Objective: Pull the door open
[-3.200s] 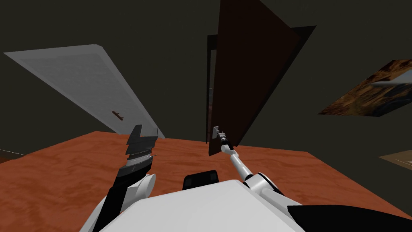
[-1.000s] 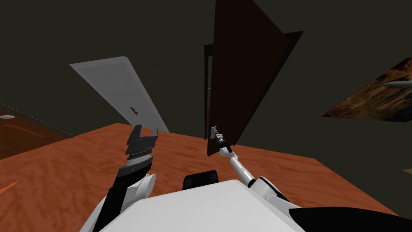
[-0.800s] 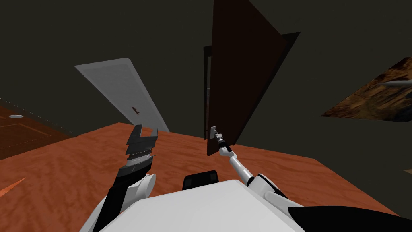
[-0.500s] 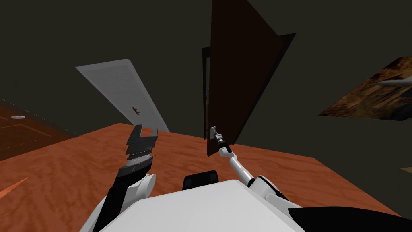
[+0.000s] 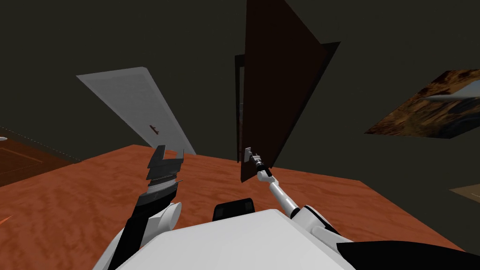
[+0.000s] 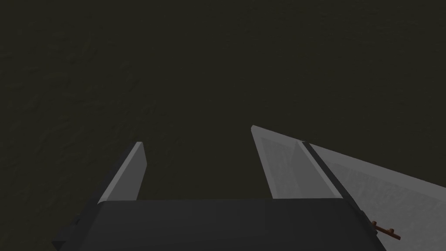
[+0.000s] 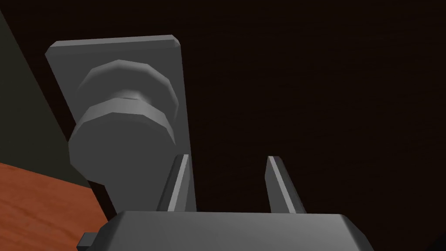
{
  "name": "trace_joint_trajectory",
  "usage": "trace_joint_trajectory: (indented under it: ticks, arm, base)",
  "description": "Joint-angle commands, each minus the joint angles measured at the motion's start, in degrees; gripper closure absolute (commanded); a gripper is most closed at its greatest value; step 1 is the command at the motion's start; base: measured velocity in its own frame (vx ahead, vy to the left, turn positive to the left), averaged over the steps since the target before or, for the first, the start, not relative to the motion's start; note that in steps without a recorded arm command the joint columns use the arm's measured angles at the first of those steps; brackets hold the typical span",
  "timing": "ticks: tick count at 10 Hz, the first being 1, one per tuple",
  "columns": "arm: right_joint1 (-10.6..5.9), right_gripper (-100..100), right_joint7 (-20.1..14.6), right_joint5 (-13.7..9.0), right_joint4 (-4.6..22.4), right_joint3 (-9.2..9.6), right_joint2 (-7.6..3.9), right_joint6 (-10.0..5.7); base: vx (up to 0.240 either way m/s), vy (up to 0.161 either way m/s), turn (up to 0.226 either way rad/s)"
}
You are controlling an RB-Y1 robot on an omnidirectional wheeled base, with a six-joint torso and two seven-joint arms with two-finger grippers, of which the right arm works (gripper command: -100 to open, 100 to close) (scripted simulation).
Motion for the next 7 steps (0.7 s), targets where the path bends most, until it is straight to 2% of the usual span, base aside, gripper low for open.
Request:
trace_joint_trajectory:
  ticks: [1,2,3,7]
  arm:
    - [-1.61,-100,-0.4,-0.4,-0.1,0.37,0.30,1.39]
    - [-1.08,-100,-0.2,-0.3,1.0,-0.11,-0.02,0.75]
    - [-1.08,100,-0.2,-0.3,1.0,-0.11,-0.02,0.75]
    - [-1.08,100,-0.2,-0.3,1.0,-0.11,-0.02,0.75]
  base:
    - [0.043,0.084,-0.037]
    - [0.034,0.013,-0.050]
    - [0.007,-0.018,0.018]
    - [-0.010,0.000,0.004]
